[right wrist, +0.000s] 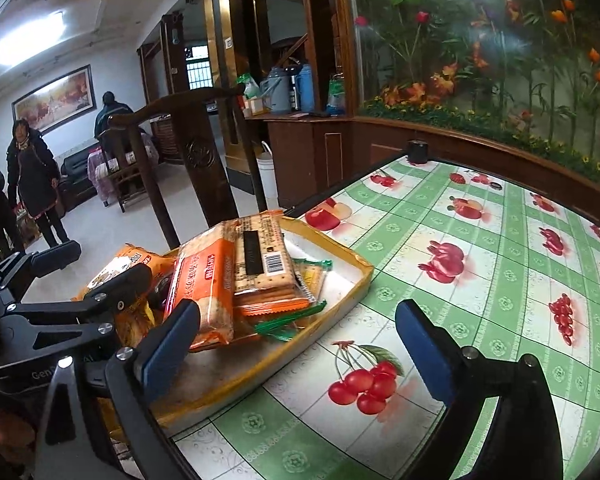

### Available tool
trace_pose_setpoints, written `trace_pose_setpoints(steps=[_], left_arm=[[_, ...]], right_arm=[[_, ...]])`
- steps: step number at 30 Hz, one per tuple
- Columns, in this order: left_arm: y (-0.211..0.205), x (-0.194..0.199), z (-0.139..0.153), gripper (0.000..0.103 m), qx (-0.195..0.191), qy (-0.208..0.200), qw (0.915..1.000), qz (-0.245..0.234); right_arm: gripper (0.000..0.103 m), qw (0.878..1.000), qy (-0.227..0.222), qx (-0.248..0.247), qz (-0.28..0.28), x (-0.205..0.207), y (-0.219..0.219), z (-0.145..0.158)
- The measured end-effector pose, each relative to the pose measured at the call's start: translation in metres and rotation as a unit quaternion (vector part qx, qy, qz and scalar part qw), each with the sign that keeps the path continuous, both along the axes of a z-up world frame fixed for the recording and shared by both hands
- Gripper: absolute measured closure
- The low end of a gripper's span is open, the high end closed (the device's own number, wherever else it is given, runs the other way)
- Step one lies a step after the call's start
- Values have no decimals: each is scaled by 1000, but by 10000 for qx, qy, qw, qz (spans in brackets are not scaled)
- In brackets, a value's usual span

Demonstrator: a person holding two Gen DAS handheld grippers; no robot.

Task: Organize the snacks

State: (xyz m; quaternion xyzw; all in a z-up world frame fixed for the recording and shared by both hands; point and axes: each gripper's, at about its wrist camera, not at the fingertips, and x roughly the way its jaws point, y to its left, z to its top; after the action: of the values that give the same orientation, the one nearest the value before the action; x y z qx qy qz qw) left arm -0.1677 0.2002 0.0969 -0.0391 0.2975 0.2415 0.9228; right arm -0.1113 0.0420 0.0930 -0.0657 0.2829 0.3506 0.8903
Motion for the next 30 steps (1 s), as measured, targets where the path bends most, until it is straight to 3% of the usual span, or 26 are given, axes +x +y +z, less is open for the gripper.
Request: trace_pose_setpoints(steps=[4, 17, 24, 30], left_arm=[[6, -1, -1, 5, -23, -4, 10000, 82], [12, -4, 0, 4, -7, -56, 9999, 91], [6, -8, 4, 3, 342, -101, 9992, 166], [8, -7, 3, 3, 226, -68, 9997, 116]], right_arm=[[1, 10000, 64, 25, 15, 1, 3, -3], [1, 10000, 30, -69, 29, -2, 8, -9], [1, 9999, 44, -94, 46, -2, 9, -11], [1, 9999, 10, -115, 82, -5, 12, -10]])
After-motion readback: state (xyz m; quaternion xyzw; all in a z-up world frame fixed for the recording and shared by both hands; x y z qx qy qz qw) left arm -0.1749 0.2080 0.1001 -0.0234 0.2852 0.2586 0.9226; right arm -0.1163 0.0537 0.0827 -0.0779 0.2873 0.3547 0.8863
